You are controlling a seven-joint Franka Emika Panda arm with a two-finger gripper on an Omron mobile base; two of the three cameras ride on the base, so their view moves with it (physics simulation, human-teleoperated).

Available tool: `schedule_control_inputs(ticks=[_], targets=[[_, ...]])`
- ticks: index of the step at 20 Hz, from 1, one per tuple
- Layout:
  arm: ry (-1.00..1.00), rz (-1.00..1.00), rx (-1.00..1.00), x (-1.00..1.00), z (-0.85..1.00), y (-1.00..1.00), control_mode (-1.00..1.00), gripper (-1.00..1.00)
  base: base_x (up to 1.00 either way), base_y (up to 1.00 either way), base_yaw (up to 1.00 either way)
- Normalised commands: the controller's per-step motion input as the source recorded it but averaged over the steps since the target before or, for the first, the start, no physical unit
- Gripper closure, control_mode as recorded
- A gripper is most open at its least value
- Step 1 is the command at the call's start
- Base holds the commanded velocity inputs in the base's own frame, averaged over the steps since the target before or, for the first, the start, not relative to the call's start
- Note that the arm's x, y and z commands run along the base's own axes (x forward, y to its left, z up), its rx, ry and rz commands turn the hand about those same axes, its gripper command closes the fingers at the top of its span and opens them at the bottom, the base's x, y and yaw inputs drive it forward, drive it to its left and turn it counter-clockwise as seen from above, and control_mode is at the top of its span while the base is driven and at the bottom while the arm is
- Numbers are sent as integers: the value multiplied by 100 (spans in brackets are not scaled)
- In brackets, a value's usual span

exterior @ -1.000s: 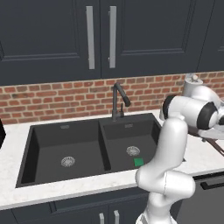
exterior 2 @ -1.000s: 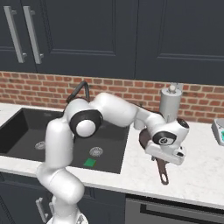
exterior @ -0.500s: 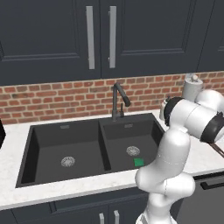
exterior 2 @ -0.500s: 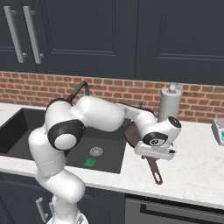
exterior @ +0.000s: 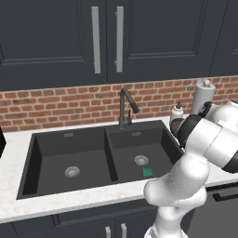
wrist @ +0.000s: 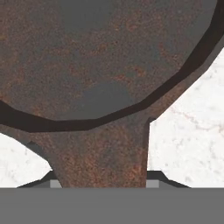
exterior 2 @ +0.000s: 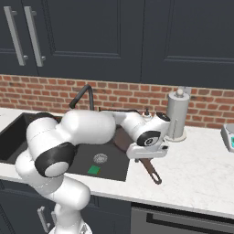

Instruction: Pick the pan and sponge and place them into the sink. Then turn on the water.

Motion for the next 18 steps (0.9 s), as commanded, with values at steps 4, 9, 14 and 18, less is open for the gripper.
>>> schedule_control_inputs(ticks=[4,9,14,18], targets=[[0,19,-5,0,0,31,-100,100,0,0,0],[1,7,-3,0,-4,6,-100,100,0,0,0],[0,0,0,0,0,2,-100,100,0,0,0],[2,0,-2,1,0,17,-100,100,0,0,0]])
